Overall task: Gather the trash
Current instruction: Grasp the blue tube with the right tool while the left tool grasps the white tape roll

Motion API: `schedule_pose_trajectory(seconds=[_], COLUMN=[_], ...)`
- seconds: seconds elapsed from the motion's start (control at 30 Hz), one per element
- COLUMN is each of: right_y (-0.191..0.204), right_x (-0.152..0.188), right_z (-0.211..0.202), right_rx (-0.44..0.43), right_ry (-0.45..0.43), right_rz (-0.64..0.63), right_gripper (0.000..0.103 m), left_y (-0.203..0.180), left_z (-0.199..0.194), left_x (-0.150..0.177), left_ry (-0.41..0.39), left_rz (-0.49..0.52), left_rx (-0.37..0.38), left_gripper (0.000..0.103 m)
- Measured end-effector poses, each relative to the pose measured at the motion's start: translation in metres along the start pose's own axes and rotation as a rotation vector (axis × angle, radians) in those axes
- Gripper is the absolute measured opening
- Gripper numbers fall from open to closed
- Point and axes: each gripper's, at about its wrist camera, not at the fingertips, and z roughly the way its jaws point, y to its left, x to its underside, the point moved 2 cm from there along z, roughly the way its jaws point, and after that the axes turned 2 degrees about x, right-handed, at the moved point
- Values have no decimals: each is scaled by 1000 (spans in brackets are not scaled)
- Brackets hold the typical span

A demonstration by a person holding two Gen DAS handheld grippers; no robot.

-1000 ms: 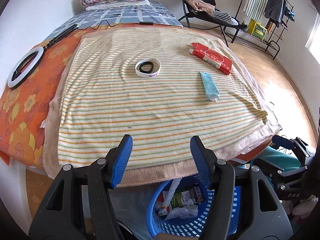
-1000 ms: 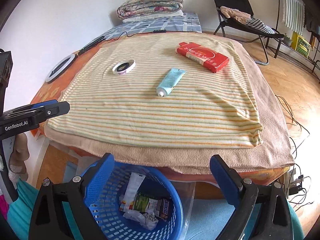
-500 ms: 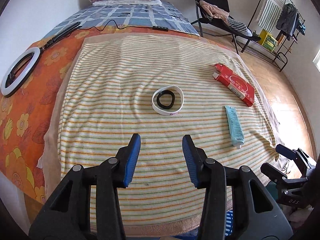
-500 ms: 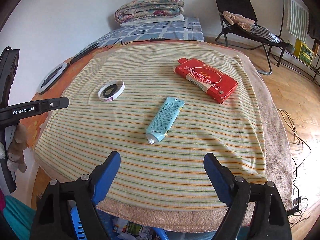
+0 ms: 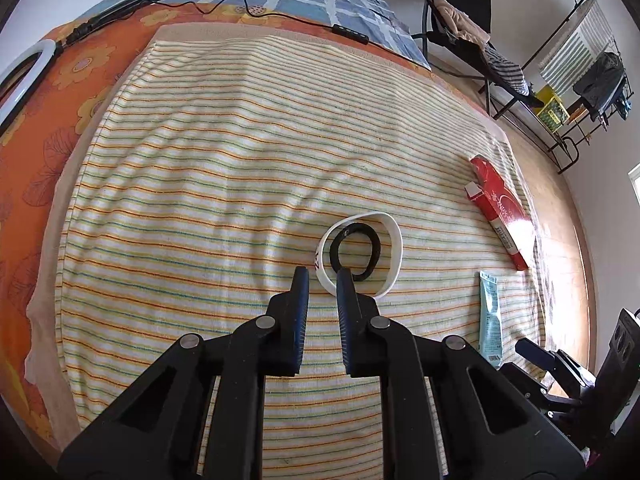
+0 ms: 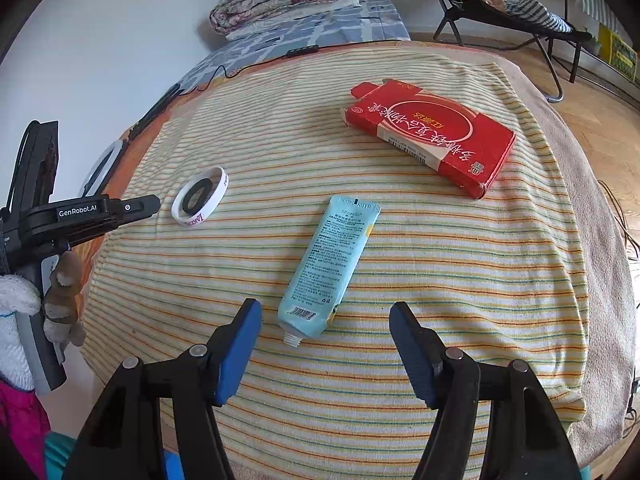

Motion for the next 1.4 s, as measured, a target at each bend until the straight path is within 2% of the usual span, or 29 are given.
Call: schedule_pose_trajectory(seconds=[0.27,0.5,0.73,1.03,1.17,1.27,1.4], right_y=[4,2,2,9,16,21,24], right_x=[-11,-14,-15,-12,-12,-13,-13], right_z=[5,9,13,26,30,32,35], right_rx=[15,7,9,7,32,46,92], right_ry=[-14,-8,-2,23,19,17,15], right_rz=[-7,4,5,-23,-58,-79,-120], right_gripper=[65,64,64,57,56,51,37], left_y=[8,14,6,-2,-7,-8,-14], left_z=[18,15,19,32,37,35,25], left_x=[-7,-12,-10,-7,-7,-8,-10], left_ry=[9,2,12,21,5,-7,-38], left_rz=[-8,-60,-38,14,48,42,58], left_rx=[-31,16,6,-64,-96,-80,-77], left_gripper=[13,13,13,12,3,0,0])
